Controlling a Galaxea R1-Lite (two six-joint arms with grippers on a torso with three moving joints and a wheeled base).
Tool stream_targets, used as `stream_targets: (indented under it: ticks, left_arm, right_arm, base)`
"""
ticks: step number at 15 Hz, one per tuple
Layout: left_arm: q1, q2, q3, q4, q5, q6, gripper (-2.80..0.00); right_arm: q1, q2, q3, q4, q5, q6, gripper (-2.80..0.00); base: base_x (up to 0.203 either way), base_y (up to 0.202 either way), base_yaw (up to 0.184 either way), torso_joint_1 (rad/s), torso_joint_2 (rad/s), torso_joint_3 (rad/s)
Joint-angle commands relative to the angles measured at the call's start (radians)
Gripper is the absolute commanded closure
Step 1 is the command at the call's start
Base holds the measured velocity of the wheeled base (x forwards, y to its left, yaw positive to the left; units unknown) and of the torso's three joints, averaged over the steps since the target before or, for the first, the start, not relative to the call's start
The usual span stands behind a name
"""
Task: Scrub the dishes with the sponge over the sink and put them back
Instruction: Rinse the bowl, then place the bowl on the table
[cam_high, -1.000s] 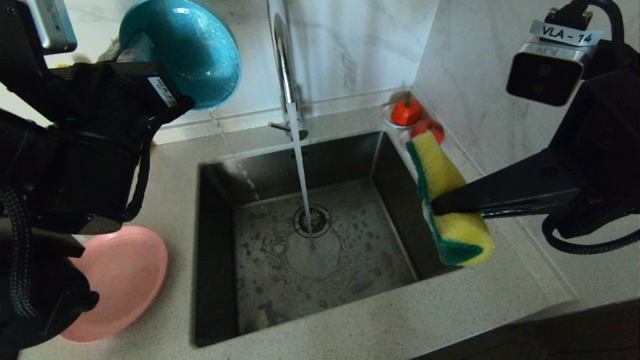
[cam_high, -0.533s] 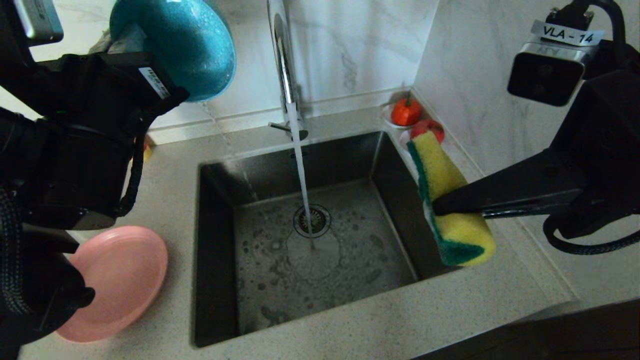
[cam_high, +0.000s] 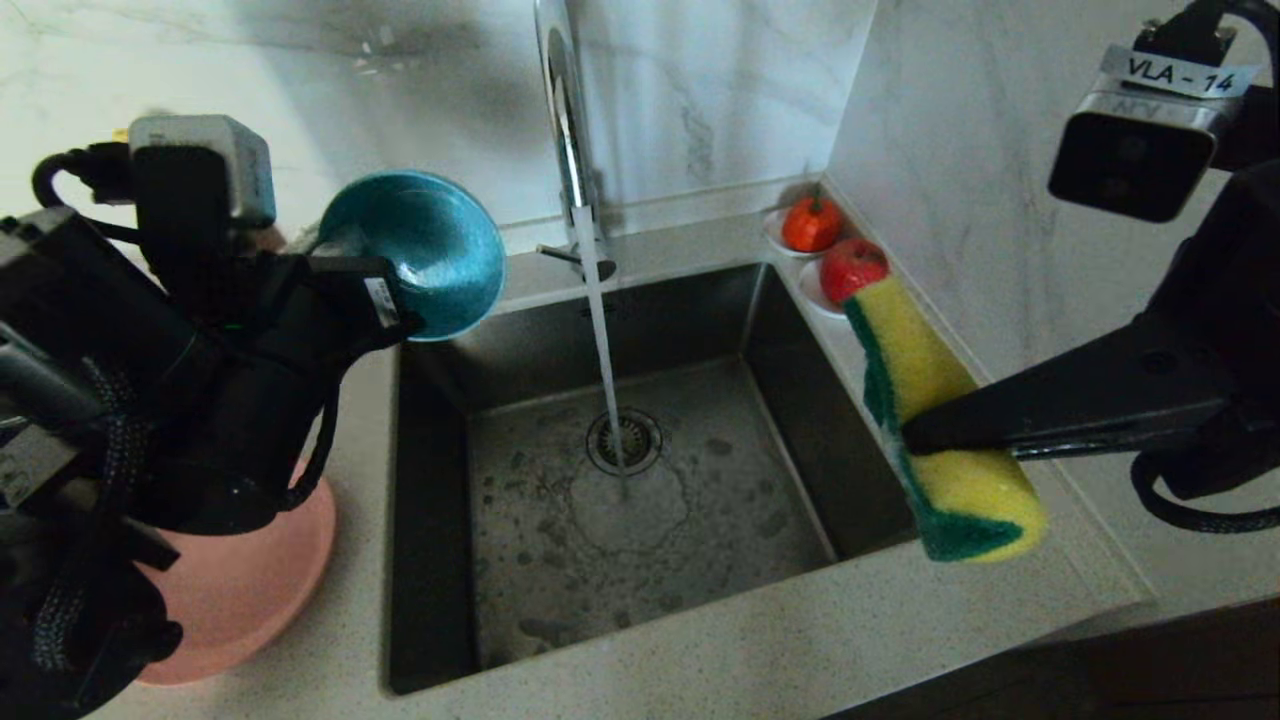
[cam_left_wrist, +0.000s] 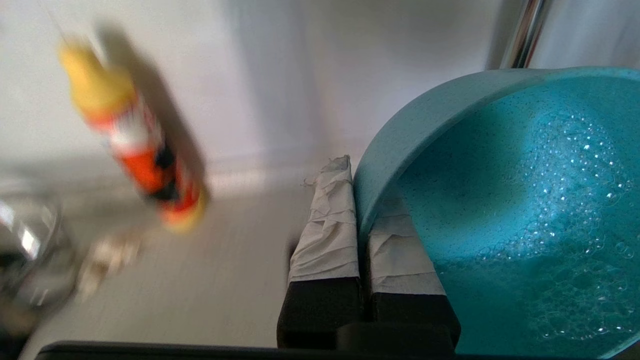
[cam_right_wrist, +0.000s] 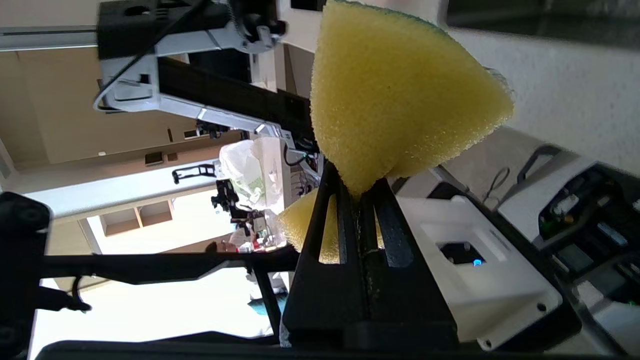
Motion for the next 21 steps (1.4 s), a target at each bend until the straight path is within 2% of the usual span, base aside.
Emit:
stream_targets:
  ticks: [1, 4, 7, 9, 11, 14, 16, 18, 21]
  left_arm:
    - [0.000, -0.051, 0.015, 0.168, 0.010, -0.049, 0.00]
    - [0.011, -0.131, -0.014, 0.472, 0.010, -0.153, 0.00]
    - [0.045, -0.207, -0.129, 0.880, -0.019, -0.293, 0.00]
    - [0.113, -0.261, -0.258, 1.162, -0.104, -0.421, 0.00]
    - [0.210, -0.296, -0.358, 1.364, -0.191, -0.539, 0.00]
    - [0.324, -0.361, -0.378, 1.472, -0.231, -0.580, 0.00]
    - [0.402, -0.392, -0.376, 1.493, -0.234, -0.585, 0.00]
    - [0.510, -0.402, -0.375, 1.515, -0.241, -0.587, 0.00]
    - [0.683, -0.425, -0.353, 1.590, -0.322, -0.597, 0.00]
  right_arm:
    - [-0.011, -0.023, 0.044, 0.006, 0.004, 0.002, 0.00]
    - [-0.015, -0.049, 0.109, 0.003, 0.002, 0.000, 0.00]
    - [-0.039, -0.065, 0.153, 0.003, 0.002, -0.030, 0.00]
    - [-0.049, -0.076, 0.177, 0.002, 0.002, -0.036, 0.00]
    - [-0.050, -0.084, 0.191, 0.001, 0.002, -0.038, 0.00]
    - [-0.050, -0.090, 0.199, 0.003, 0.002, -0.038, 0.00]
    - [-0.056, -0.090, 0.202, 0.003, 0.002, -0.038, 0.00]
    - [-0.060, -0.090, 0.206, 0.002, 0.002, -0.038, 0.00]
    - [-0.070, -0.090, 0.206, 0.004, 0.002, -0.044, 0.00]
  base:
    - [0.000, 0.000, 0.000, 0.000, 0.00, 0.000]
    - [0.000, 0.000, 0.000, 0.000, 0.00, 0.000]
    - [0.000, 0.000, 0.000, 0.000, 0.00, 0.000]
    - [0.000, 0.000, 0.000, 0.000, 0.00, 0.000]
    - [0.000, 0.000, 0.000, 0.000, 0.00, 0.000]
    - [0.000, 0.000, 0.000, 0.000, 0.00, 0.000]
    - [0.000, 0.000, 0.000, 0.000, 0.00, 0.000]
    - [0.000, 0.000, 0.000, 0.000, 0.00, 0.000]
    - [0.000, 0.000, 0.000, 0.000, 0.00, 0.000]
